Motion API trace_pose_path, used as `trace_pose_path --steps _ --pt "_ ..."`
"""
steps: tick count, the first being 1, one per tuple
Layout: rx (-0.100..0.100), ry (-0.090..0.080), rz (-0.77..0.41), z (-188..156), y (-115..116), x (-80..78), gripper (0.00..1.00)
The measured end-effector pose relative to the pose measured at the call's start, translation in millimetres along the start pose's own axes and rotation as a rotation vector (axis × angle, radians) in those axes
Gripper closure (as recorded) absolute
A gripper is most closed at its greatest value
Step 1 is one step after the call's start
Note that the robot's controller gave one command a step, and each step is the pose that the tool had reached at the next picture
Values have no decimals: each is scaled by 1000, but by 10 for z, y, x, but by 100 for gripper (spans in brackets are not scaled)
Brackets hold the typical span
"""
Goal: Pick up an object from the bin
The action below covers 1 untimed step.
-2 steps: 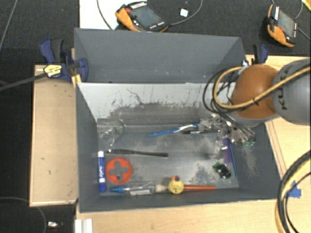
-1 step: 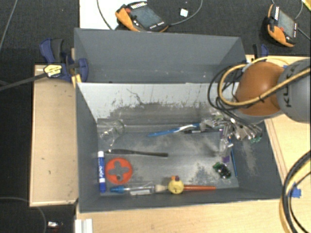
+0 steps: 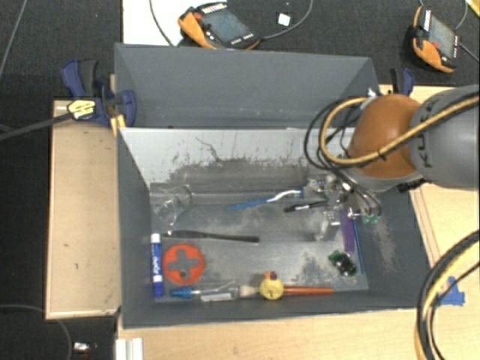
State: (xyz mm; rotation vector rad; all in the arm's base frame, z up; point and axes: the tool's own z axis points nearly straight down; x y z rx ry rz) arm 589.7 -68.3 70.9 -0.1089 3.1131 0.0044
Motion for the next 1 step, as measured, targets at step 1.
trace_pose_path --steps 1 --pt "1 0 -159 -15 -326 101 100"
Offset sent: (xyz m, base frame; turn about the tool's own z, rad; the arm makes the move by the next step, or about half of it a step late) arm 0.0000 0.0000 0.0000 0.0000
